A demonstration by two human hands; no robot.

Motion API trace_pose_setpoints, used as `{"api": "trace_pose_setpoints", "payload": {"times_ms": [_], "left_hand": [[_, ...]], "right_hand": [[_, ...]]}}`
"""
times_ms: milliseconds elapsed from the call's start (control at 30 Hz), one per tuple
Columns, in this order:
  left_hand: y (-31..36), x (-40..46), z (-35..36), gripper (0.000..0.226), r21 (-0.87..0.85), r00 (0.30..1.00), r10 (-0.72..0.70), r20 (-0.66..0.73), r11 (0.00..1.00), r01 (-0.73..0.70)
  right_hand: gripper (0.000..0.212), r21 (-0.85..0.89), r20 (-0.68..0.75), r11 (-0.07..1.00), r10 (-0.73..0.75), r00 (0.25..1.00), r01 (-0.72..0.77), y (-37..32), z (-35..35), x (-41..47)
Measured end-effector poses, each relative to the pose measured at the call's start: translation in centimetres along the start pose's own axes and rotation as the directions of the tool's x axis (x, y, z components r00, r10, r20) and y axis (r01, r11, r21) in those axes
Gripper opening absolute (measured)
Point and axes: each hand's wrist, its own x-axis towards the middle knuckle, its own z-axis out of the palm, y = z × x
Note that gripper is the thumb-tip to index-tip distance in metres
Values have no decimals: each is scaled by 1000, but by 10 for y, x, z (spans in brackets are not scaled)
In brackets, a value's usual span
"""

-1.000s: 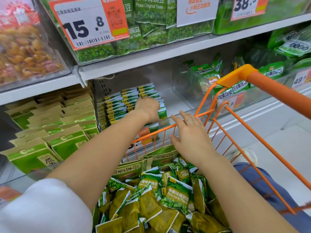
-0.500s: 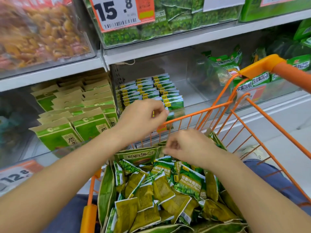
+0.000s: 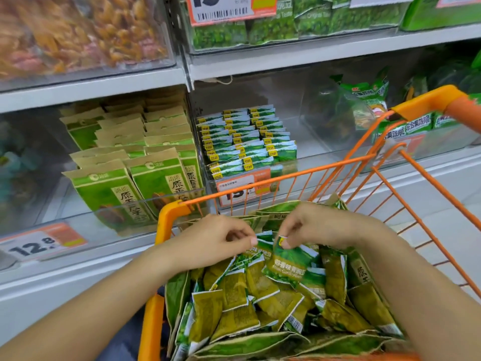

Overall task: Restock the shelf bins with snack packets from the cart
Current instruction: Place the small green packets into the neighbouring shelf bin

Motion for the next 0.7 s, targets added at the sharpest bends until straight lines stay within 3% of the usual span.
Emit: {"api": "trace_pose_setpoints", "payload": {"times_ms": [133,267,333,433,500,567,700], "left_hand": [[7,-6,4,38,-128,999,36,24,991,-33],[11,-6,-5,29,-408,999,-49,1,912,45],[14,-5,-10,30,-536,995,-100,-23,841,72],[16,-5,-15,30,-648,988,-126,-92,761,37],[17,-4,-18,32,-661,988,-123,-91,750,33],[16,-3,-19,35,-619,987,-129,-92,784,45],[17,9,-32,51,-395,954,-85,-287,918,-38]], "right_hand": [[5,269,-229,940,-150,962,211,-23,-3,-11],[6,432,-361,847,-152,920,310,-28,-3,-9],[12,462,-360,833,-136,923,303,-26,-7,-10],[34,507,-204,828,-153,967,238,-24,-7,-13],[28,519,-211,818,-159,965,248,-26,-2,-11],[17,515,-322,805,-138,937,295,-25,0,-7],[13,483,-497,785,-118,860,387,-22,-4,0]]}}
